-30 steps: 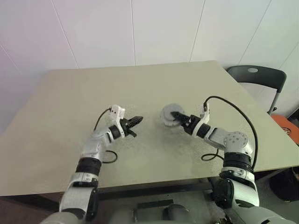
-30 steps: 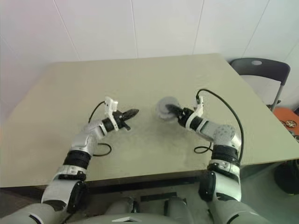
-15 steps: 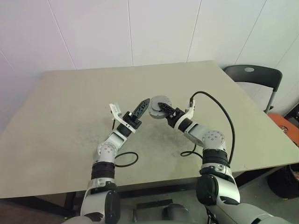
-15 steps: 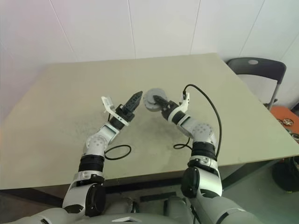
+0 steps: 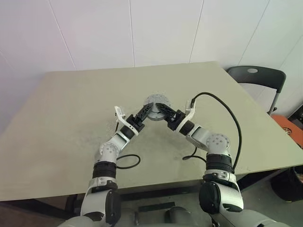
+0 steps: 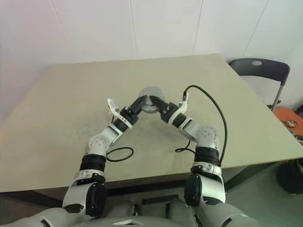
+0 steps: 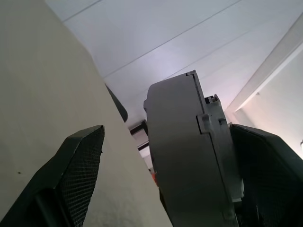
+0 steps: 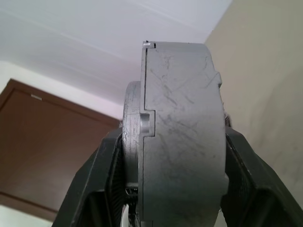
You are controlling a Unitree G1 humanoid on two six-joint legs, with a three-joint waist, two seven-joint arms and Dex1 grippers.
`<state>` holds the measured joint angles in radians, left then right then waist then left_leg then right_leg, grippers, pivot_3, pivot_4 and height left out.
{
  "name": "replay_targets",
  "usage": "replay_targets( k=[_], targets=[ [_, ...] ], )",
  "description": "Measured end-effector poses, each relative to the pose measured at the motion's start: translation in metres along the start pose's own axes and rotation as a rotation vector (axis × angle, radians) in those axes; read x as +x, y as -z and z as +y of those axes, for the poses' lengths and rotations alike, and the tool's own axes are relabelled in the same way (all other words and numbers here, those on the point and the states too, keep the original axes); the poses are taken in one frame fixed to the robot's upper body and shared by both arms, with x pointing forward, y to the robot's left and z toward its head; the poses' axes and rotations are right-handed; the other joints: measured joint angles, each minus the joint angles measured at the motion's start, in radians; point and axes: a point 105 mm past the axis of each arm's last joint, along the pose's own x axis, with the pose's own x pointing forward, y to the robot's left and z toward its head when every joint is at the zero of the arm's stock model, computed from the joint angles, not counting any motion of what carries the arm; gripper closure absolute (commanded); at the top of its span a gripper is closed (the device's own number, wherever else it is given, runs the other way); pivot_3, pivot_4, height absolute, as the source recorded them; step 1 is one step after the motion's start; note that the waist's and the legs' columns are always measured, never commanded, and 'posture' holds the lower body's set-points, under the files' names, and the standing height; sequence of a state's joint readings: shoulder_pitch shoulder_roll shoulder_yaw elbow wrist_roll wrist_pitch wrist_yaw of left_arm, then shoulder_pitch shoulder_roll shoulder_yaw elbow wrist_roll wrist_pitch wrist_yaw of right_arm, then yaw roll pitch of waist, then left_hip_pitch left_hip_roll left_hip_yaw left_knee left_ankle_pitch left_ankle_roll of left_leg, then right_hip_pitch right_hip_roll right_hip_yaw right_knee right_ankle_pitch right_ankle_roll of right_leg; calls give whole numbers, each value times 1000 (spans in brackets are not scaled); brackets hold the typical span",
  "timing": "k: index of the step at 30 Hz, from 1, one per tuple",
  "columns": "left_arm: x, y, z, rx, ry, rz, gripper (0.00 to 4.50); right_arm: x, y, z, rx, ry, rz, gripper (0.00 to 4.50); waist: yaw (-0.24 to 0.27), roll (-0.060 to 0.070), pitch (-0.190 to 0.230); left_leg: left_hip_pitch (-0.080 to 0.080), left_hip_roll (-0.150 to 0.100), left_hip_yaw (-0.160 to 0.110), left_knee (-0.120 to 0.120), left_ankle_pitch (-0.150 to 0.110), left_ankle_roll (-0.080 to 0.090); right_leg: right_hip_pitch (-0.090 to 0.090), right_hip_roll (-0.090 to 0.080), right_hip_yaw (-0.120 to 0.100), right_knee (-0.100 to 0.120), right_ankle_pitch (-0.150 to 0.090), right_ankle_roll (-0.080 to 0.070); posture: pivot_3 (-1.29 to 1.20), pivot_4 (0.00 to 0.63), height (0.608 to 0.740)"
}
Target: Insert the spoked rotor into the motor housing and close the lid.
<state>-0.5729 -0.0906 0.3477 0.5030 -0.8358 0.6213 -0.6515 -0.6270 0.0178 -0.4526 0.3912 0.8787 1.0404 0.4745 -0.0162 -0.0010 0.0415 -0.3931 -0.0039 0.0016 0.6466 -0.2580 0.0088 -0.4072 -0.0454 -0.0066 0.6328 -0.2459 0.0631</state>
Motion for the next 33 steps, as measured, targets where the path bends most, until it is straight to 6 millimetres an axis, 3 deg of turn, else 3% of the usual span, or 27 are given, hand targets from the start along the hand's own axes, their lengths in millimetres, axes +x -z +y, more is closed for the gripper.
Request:
replay_targets(
  k=[3, 9, 20, 23, 28, 33],
  targets=[
    [10, 4, -9, -14, 48, 23, 201, 2, 4, 0, -6, -2, 16, 2224, 2, 0, 0, 0, -1, 0, 0, 0, 0, 0, 0, 0, 0, 0, 0, 0, 0, 740],
    [14, 2, -7, -106, 62, -30, 1685, 0, 0, 3, -23, -20, -4, 2224, -3, 0, 0, 0, 0, 0, 0, 0, 0, 0, 0, 1, -1, 0, 0, 0, 0, 740],
    [13, -1, -7, -210, 82, -80, 1797, 3, 1, 5, -31, -29, -8, 2224, -1, 0, 0, 0, 0, 0, 0, 0, 0, 0, 0, 1, 0, 0, 0, 0, 0, 740],
    [8, -15, -13, -258, 131, -146, 2377, 3, 0, 13, -9, -86, -15, 2224, -2, 0, 0, 0, 0, 0, 0, 0, 0, 0, 1, 1, 0, 0, 0, 0, 0, 740],
    [7, -19, -25, -291, 194, -147, 2394, 4, -2, 24, 21, -146, -16, 2224, 0, 0, 0, 0, 0, 0, 0, 0, 0, 0, 1, 1, 0, 0, 0, 0, 0, 740],
    [3, -16, -24, -289, 193, -143, 2394, 4, 2, 24, 12, -141, 10, 2224, 0, 0, 0, 0, -1, 0, 0, 0, 0, 0, 1, 2, -1, 0, 0, 0, 0, 740]
  ],
)
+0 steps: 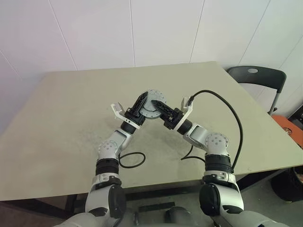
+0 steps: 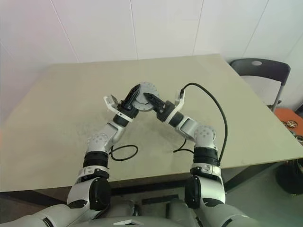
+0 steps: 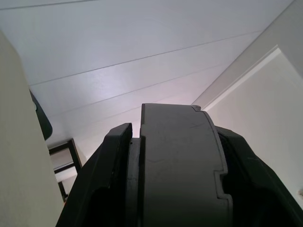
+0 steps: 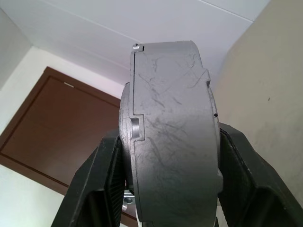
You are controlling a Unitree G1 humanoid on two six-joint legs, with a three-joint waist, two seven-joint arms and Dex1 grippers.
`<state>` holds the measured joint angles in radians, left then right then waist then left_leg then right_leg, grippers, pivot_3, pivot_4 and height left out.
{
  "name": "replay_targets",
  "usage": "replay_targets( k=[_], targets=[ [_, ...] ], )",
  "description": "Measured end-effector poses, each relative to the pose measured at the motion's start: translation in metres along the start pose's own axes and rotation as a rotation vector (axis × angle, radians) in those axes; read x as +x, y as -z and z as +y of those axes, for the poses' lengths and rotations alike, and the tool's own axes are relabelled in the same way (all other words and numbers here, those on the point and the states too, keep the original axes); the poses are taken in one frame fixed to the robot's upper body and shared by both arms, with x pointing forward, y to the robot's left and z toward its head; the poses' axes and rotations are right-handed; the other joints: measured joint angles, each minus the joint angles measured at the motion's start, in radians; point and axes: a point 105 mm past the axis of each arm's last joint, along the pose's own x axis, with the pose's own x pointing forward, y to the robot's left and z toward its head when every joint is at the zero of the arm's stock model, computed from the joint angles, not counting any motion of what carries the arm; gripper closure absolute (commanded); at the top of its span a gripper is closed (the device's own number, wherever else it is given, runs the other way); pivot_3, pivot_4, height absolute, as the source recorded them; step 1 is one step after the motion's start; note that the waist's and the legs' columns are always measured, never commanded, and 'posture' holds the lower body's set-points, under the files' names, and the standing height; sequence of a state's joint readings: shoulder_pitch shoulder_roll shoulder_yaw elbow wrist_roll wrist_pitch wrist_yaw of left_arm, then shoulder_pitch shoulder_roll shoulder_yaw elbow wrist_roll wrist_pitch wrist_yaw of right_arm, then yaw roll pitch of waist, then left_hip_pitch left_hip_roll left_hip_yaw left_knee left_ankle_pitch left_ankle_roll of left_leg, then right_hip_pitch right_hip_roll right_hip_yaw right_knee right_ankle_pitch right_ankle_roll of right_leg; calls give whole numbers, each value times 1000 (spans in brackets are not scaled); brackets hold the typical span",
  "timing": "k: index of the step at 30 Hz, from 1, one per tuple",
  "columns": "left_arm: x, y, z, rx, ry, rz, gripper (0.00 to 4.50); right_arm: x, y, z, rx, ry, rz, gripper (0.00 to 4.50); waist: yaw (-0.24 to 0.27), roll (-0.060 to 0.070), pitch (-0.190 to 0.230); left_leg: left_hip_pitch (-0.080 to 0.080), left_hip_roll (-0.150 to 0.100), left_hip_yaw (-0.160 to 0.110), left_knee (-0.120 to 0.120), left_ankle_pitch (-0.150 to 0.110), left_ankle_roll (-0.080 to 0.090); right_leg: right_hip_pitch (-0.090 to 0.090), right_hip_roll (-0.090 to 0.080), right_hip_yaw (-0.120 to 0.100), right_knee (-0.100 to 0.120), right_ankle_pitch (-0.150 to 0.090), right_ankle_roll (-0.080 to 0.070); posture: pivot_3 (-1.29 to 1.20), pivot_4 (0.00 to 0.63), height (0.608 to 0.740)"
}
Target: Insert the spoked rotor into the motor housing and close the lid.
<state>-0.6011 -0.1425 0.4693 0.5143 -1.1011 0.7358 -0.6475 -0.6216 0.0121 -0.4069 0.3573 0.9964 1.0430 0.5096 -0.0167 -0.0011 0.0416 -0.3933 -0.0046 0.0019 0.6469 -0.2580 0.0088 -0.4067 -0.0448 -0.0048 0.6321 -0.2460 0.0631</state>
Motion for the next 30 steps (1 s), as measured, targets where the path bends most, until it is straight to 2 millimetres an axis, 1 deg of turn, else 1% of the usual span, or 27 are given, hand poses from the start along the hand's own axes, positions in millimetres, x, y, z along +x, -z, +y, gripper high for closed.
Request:
replay_targets(
  k=[8, 10, 11, 12, 14, 15, 19, 21, 24, 26, 28, 30],
  targets=[
    [-1, 3, 5, 18, -28, 9, 2394, -4, 1, -5, 2, 16, -5, 2224, 0, 0, 0, 0, 0, 0, 0, 0, 0, 0, 0, 0, 0, 0, 0, 0, 0, 740],
    [-2, 3, 6, 19, -34, 10, 2394, -4, 1, -6, 5, 22, -8, 1622, -1, 0, 0, 0, 0, 0, 0, 0, 0, 0, 0, 0, 0, 0, 0, 0, 0, 740],
    [-1, 5, 7, 15, -39, 18, 2394, -4, -1, -7, 8, 27, -19, 1445, 0, 0, 0, 0, 0, 0, 0, 0, 0, 0, 0, 0, 0, 0, 0, 0, 0, 740],
    [-1, 9, 10, 7, -48, 31, 2394, -4, -2, -9, 13, 33, -32, 1099, 0, 0, 0, 0, 0, 0, 0, 0, 0, 0, 0, 0, 0, 0, 0, 0, 0, 740],
    [-4, 8, 16, -4, -75, 16, 2394, -4, -4, -11, 8, 43, -46, 487, 0, 0, 0, 0, 0, 0, 0, 0, 0, 0, 0, 0, 0, 0, 0, 0, 0, 740],
    [-5, 5, 18, -6, -86, 0, 2394, -4, -5, -11, 6, 45, -50, 487, 0, 0, 0, 0, 0, 0, 0, 0, 0, 0, 0, 0, 0, 0, 0, 0, 0, 740],
    [-9, -8, 25, 6, -120, -85, 2394, -5, -5, -16, 19, 68, -58, 487, 0, 0, 0, 0, 0, 0, 0, 0, 0, 0, 0, 0, 0, 0, 0, 0, 0, 740],
    [-10, -19, 26, 16, -130, -140, 2394, -5, -4, -17, 21, 78, -57, 487, 0, 0, 0, 0, 0, 0, 0, 0, 0, 0, 0, 0, 0, 0, 0, 0, 0, 740],
    [-14, -42, 30, 53, -167, -259, 2394, -5, -5, -18, 23, 81, -62, 487, 1, 0, 0, 0, 0, 0, 0, 0, 0, 0, 0, 0, 0, 0, 0, 0, 0, 740],
    [-20, -63, 33, 85, -204, -371, 2394, -5, -6, -17, 18, 74, -67, 487, 1, 0, 0, 0, 0, 0, 0, 0, 0, 0, 0, 0, 0, 0, 0, 0, 0, 740],
    [-23, -75, 32, 118, -217, -439, 2394, -5, -7, -17, 14, 71, -73, 487, 3, 0, 0, 0, 0, 0, 0, 0, 0, 0, 0, 0, 0, 0, 0, 0, 0, 740],
    [-26, -83, 32, 148, -229, -485, 2394, -4, -7, -16, 12, 67, -69, 487, 7, 0, 0, -1, 0, 0, 0, 0, 0, 0, 0, 0, -1, 0, 0, 0, 0, 740]
  ],
)
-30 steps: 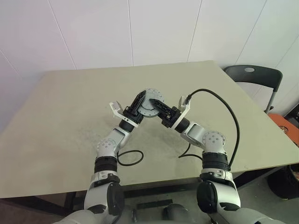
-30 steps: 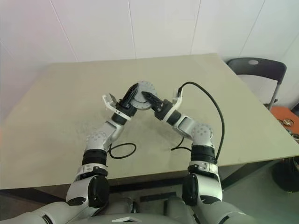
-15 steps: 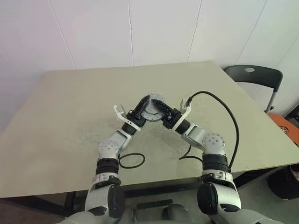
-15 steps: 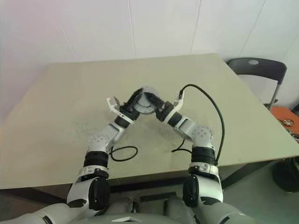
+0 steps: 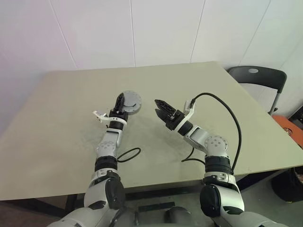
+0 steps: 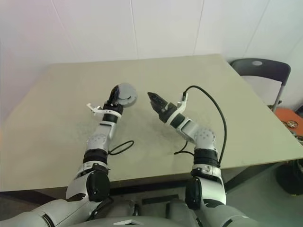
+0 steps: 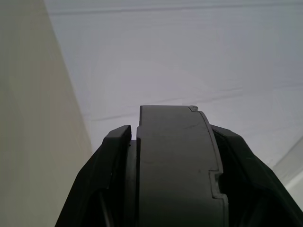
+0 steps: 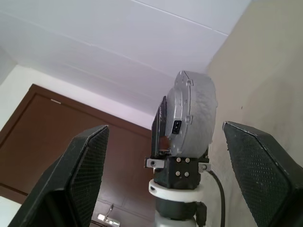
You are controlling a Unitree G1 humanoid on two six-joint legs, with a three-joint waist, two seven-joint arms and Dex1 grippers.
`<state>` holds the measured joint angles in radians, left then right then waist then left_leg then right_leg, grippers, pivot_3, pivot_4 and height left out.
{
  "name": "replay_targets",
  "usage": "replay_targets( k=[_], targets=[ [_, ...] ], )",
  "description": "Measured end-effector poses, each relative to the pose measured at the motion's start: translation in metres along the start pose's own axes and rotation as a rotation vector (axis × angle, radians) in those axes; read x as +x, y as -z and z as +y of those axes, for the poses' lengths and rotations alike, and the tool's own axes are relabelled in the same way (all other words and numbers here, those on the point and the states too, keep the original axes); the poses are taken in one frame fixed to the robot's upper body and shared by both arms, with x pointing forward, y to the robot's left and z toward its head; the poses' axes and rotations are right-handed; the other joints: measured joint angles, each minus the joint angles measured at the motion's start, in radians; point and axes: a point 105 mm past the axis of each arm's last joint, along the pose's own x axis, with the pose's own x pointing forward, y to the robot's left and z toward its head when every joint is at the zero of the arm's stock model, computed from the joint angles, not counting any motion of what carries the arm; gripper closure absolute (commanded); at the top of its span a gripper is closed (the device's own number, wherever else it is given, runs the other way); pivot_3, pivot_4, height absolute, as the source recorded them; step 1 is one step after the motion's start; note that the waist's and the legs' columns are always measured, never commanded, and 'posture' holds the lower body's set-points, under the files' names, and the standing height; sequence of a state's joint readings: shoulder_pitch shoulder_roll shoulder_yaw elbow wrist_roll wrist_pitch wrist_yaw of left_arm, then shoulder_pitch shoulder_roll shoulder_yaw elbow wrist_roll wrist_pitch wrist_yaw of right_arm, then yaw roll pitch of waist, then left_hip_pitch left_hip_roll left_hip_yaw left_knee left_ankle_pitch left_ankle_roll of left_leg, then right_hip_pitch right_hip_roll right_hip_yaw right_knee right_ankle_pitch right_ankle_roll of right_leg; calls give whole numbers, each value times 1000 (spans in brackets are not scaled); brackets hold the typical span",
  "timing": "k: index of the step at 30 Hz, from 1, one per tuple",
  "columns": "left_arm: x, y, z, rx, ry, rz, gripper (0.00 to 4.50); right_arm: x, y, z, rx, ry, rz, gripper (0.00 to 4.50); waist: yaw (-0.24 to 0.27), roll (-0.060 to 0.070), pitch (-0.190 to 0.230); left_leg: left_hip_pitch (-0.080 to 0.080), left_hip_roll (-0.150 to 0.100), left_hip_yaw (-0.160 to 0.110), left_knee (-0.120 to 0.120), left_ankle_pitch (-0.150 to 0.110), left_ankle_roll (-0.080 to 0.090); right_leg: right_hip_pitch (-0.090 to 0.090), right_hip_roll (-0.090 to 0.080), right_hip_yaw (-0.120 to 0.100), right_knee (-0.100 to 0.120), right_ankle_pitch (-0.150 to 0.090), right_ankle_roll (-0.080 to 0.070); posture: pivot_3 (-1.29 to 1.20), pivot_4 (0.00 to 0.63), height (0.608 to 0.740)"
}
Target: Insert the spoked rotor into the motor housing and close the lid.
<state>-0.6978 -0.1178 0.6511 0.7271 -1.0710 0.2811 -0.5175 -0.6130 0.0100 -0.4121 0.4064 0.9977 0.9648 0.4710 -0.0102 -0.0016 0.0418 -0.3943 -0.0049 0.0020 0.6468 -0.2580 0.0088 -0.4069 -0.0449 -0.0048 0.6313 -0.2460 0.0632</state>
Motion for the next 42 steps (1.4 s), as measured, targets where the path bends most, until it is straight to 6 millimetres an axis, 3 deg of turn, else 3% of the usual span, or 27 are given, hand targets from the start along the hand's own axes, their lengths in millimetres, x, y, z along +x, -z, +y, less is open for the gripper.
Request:
replay_targets(
  k=[4, 16, 26, 33, 34, 42],
  targets=[
    [-1, -15, 11, 90, -69, -86, 2394, 1, 1, 1, -3, -6, 6, 487, -1, 0, 0, 0, -1, 0, 0, 0, 0, 0, 0, 1, 0, 0, 0, 0, 0, 740],
    [-42, -101, 40, 390, -304, -405, 2394, 1, 0, 3, -20, -13, 4, 487, -6, 0, 0, 1, 1, 0, 0, 0, 0, 0, 1, 1, 1, 0, 0, 0, 0, 740],
    [-56, -123, 47, 477, -392, -474, 2394, 3, 4, 4, -23, -19, 21, 487, -11, -1, -1, 2, 2, 0, 0, 0, 0, 0, 2, 1, 2, 0, 0, 0, 0, 740],
    [-58, -130, 45, 517, -407, -498, 166, 4, 5, 4, -25, -20, 28, 460, -10, -1, -1, 4, 2, 1, 0, 0, 0, 1, 2, 1, 3, 0, 0, 0, 0, 740],
    [-56, -130, 44, 529, -416, -504, 12, 5, 6, 4, -26, -20, 32, 460, -11, -1, -1, 5, 2, 1, 0, 0, 0, 2, 2, 1, 3, 0, 0, 0, 0, 740],
    [-64, -145, 46, 606, -534, -578, 12, 2, 7, 1, -35, -6, 35, 460, -39, -1, -2, 10, 3, 1, 0, 0, 0, 3, 4, 3, 8, 0, 0, 0, 0, 740]
  ],
)
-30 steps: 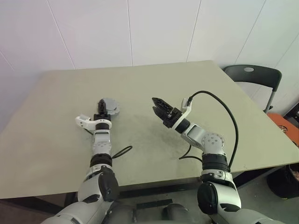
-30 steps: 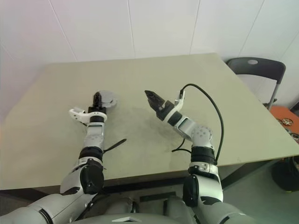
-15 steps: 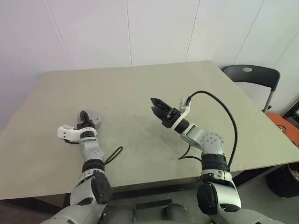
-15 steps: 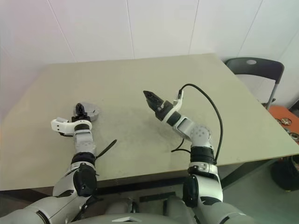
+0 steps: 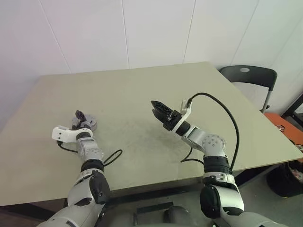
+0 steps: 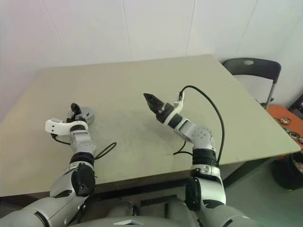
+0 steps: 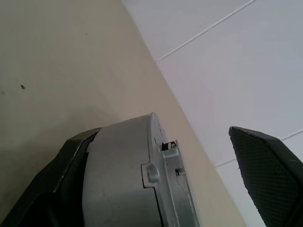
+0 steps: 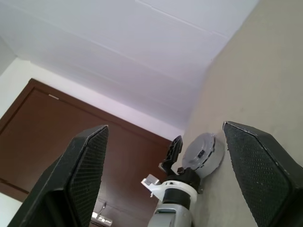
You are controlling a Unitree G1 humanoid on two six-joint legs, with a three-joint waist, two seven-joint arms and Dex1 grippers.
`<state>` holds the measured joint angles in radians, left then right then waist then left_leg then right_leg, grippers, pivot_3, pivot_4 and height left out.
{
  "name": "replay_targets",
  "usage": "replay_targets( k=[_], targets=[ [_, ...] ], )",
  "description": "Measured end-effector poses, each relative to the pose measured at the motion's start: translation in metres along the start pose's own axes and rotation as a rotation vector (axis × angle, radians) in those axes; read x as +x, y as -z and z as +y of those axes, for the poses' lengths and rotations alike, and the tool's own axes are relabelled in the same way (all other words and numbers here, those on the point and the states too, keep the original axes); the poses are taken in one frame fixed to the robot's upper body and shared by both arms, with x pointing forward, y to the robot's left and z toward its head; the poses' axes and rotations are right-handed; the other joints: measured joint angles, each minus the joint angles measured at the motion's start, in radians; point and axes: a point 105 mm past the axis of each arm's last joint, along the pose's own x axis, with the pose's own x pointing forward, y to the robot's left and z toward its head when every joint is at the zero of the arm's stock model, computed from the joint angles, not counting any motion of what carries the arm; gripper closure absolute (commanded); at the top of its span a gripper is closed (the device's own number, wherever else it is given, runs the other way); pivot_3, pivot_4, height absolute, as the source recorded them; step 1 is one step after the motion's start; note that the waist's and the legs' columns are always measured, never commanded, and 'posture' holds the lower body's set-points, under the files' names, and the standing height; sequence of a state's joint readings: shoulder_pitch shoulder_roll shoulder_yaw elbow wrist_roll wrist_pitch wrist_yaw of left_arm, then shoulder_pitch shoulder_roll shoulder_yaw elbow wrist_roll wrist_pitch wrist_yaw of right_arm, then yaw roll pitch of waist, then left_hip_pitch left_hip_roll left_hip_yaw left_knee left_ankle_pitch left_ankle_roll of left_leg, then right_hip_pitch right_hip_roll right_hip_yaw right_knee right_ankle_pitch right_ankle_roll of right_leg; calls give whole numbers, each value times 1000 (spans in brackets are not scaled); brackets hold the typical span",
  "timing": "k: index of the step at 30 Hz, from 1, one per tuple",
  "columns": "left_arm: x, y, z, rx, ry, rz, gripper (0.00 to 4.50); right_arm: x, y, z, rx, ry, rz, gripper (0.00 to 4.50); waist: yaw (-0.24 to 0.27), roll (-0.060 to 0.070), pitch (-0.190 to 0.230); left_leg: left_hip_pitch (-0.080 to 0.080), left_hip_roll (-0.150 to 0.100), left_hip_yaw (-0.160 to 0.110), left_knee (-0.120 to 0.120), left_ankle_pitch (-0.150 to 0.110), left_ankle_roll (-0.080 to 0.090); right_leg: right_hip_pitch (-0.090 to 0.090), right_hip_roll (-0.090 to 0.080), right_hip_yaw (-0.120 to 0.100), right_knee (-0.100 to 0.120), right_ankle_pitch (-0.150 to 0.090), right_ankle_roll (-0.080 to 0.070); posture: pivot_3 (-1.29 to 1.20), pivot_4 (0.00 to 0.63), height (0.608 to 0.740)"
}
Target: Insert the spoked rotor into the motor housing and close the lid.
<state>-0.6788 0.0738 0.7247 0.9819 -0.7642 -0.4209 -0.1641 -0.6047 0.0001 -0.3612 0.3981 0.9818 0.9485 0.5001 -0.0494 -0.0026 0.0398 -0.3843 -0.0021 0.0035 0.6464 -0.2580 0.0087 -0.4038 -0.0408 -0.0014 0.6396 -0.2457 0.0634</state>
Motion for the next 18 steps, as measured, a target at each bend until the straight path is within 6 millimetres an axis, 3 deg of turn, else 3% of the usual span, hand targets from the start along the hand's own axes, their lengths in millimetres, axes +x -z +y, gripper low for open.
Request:
replay_targets(
  k=[7, 18],
  targets=[
    [0, -10, 10, 77, -72, -50, 12, -1, 1, -1, -2, 2, 2, 460, -23, 0, 0, 4, 0, 2, -1, 0, 0, 1, 1, 4, 3, 0, 0, 0, 0, 740],
    [-3, -28, 23, 264, -103, -122, 12, -1, 2, -5, -4, 16, 3, 460, -18, -1, 0, 8, 3, 5, -1, 0, 0, 0, 6, 10, 6, 0, 0, 0, 0, 740]
  ],
)
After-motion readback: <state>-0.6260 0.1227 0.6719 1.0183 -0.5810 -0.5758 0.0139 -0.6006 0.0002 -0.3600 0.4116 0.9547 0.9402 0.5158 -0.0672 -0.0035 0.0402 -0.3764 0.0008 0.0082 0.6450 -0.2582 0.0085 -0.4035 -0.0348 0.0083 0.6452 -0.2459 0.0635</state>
